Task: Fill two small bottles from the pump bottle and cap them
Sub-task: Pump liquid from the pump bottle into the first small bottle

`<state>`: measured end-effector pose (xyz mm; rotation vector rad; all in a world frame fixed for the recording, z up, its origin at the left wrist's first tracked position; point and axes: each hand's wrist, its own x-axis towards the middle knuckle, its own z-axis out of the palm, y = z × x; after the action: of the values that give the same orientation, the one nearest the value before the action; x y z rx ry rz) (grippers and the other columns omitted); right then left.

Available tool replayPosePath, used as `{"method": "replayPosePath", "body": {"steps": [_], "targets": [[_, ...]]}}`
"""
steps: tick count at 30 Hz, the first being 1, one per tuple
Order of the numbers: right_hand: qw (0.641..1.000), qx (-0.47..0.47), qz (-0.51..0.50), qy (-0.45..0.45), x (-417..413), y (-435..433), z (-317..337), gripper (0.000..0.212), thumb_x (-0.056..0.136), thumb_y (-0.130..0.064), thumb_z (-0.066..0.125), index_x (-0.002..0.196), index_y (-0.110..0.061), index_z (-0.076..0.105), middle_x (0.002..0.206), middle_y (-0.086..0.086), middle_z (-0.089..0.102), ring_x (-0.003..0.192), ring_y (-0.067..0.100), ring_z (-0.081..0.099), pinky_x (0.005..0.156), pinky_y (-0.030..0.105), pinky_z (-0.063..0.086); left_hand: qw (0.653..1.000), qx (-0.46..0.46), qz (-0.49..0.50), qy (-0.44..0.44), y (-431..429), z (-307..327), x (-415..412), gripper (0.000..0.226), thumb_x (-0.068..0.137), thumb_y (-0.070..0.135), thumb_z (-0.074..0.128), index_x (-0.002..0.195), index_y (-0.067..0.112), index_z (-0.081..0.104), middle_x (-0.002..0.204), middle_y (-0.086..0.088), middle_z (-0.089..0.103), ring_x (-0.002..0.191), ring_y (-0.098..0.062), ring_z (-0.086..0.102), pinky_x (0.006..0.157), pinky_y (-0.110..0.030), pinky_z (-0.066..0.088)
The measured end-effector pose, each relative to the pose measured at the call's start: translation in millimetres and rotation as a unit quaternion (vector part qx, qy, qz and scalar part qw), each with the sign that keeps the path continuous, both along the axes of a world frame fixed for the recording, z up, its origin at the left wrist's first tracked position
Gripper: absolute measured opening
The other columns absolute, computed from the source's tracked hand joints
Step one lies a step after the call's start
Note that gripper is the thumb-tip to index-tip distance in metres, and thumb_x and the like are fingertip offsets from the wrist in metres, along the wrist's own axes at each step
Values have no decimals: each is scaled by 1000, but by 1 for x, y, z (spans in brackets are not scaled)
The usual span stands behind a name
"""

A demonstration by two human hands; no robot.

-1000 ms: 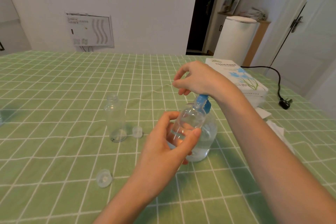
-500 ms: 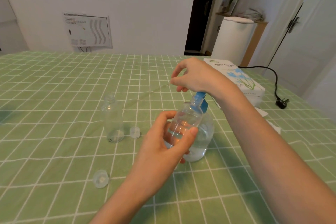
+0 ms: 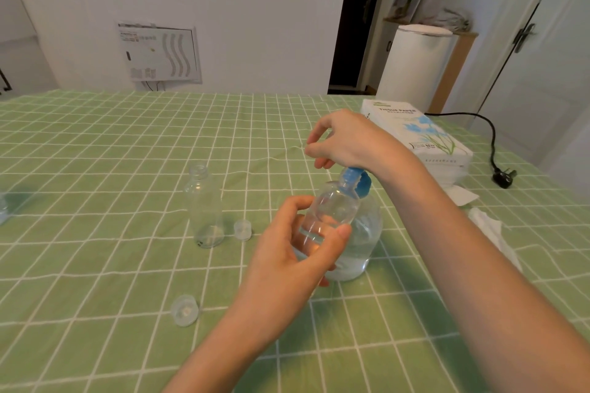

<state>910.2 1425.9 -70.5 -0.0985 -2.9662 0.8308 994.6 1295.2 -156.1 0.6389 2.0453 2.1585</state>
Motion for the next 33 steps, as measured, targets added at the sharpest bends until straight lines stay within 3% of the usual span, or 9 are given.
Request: {"method": "replayPosePath", "body": {"steps": [8, 11, 15, 19, 25, 33], "targets": [[998, 39, -1, 39, 3, 0, 11, 12, 91, -23, 53, 97, -18, 63, 81, 3, 74, 86, 18, 70, 76, 30, 54, 1000, 5, 3, 3, 1, 3, 0, 32, 67, 46, 65, 96, 35, 58, 77, 13, 67, 62, -6, 62, 50, -17, 50], [999, 26, 5, 19, 3, -2, 11, 10, 92, -20, 53, 96, -17, 61, 81, 3, 74, 87, 20, 71, 71, 24, 53, 1000, 4, 3, 4, 1, 3, 1, 34, 68, 46, 65, 99, 33, 57, 77, 13, 67, 61, -5, 62, 51, -18, 50], [1000, 22, 8, 4, 3, -1, 10, 10, 90, -18, 54, 95, -15, 63, 79, 3, 72, 88, 20, 71, 75, 29, 54, 1000, 2, 5, 6, 1, 2, 1, 36, 67, 46, 64, 99, 32, 57, 76, 14, 67, 61, -5, 62, 50, -17, 49], [1000, 18, 10, -12, 4, -2, 3, 17, 91, -20, 56, 102, -12, 65, 73, -1, 68, 89, 19, 70, 68, 18, 47, 1000, 0, 5, -2, 1, 0, 2, 38, 66, 47, 64, 99, 30, 57, 68, 14, 65, 59, -4, 60, 49, -15, 48], [1000, 9, 12, 6, 4, -1, 2, 15, 91, -21, 55, 101, -13, 64, 76, 1, 70, 88, 19, 70, 73, 27, 52, 1000, -1, 5, 1, 1, 1, 1, 38, 65, 47, 63, 98, 30, 57, 68, 15, 65, 59, -3, 60, 48, -15, 48], [1000, -5, 11, 21, 1, 1, 9, 13, 91, -20, 54, 99, -14, 63, 78, 1, 73, 87, 19, 71, 72, 22, 51, 1000, -6, 7, 6, 1, 2, 1, 31, 69, 46, 64, 97, 34, 58, 78, 12, 67, 64, -9, 62, 51, -19, 51]]}}
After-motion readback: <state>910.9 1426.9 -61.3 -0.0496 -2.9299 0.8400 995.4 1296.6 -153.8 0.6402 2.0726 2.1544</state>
